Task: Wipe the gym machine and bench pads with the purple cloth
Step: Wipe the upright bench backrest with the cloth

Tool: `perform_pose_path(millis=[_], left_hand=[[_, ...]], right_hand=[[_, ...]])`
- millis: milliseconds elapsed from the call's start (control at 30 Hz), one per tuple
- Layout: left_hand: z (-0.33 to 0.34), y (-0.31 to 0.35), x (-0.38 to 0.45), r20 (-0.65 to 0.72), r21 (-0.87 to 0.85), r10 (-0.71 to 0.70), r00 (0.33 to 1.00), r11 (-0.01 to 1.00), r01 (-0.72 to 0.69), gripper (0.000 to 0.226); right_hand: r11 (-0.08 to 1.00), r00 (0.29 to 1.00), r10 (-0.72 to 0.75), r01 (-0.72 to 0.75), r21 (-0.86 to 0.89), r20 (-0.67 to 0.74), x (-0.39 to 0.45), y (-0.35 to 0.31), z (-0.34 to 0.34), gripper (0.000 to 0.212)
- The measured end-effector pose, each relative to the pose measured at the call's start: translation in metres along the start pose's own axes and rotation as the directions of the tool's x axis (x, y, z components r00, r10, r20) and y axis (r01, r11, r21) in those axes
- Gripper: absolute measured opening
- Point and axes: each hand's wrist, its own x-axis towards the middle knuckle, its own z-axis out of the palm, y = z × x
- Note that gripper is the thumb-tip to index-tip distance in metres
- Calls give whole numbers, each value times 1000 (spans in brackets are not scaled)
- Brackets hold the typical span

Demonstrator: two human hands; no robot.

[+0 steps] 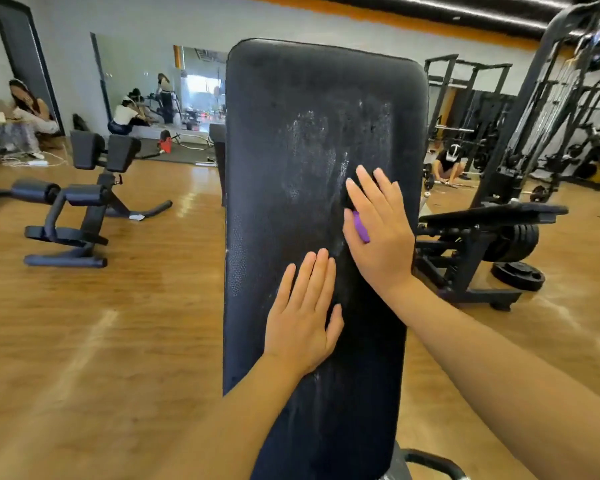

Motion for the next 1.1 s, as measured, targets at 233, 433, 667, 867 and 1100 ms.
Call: perform_pose_path(millis=[233, 433, 667, 867, 1100], left_hand=[[-34, -37, 31, -25, -23, 110, 994, 994, -111, 52], [-36, -50, 69, 0, -6, 68, 998, 998, -68, 63], [-27, -52, 66, 9, 56, 107, 994, 993, -108, 65], [-25, -53, 65, -10, 61, 105, 994, 993, -104, 67], [-25, -52, 63, -13, 64, 105, 994, 992, -104, 68]], right_hand=[[1000, 973, -2, 8, -26, 229, -85, -16, -27, 49], [995, 950, 29, 2, -101, 312, -75, -21, -34, 50], [971, 948, 238, -229, -68, 210, -83, -38, -20, 42], [982, 976, 183, -177, -64, 118, -29, -20, -14, 44], [929, 916, 365, -370, 5, -165, 84, 5, 6, 37]])
